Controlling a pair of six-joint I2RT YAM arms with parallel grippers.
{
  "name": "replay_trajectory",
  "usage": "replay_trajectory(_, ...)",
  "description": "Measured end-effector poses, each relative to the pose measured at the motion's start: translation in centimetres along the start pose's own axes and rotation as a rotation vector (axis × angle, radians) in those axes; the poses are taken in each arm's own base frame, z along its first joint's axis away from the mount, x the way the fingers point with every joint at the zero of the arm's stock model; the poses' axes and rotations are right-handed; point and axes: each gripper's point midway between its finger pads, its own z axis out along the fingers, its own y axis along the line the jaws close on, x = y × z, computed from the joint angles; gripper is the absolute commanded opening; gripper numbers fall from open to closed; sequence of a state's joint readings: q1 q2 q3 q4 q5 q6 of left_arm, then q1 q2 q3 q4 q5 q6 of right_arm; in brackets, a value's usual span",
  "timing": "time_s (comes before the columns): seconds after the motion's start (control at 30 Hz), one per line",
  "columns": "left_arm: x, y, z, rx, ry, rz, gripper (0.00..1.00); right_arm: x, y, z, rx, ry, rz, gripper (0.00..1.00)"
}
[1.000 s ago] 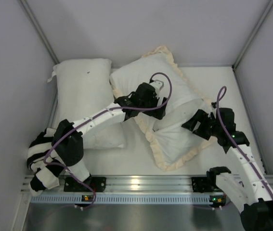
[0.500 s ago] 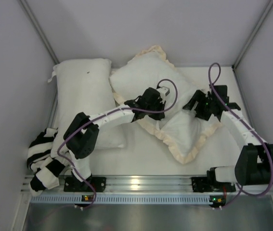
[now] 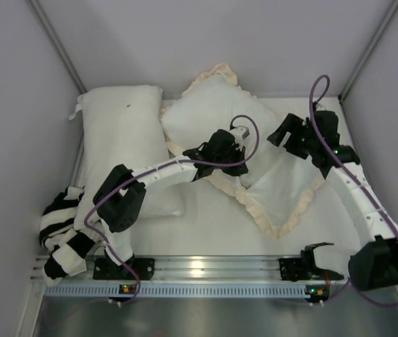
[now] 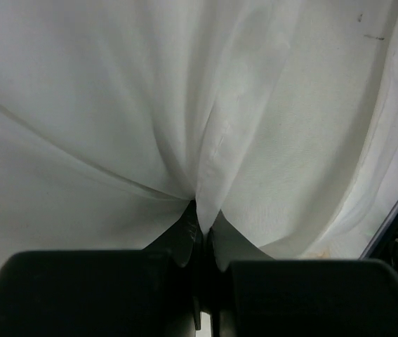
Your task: Remove the pillowcase from the pillow
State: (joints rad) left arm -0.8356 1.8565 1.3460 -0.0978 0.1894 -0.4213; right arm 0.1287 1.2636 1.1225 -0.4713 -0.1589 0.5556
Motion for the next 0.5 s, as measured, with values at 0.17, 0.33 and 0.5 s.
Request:
replay_trajectory(0.17,0.1,-1.3,0.0,0.048,0.007,-0.042,0.00,3.3,3.3,-3.6,-0.050,-0.003,-0.025,0.73)
replay_trajectory(0.33,0.0,-1.9,0.0,0.073,0.006,-0.060,0.00,7.1,2.2,-4.2,0.065,0.033,-0.036,0.72)
replay_trajectory(0.5,0.0,-2.0,0.0,0.076,0.003,-0.063,0.00,8.2,-1.2,-5.9,0.200,-0.004,-0.030,0.72)
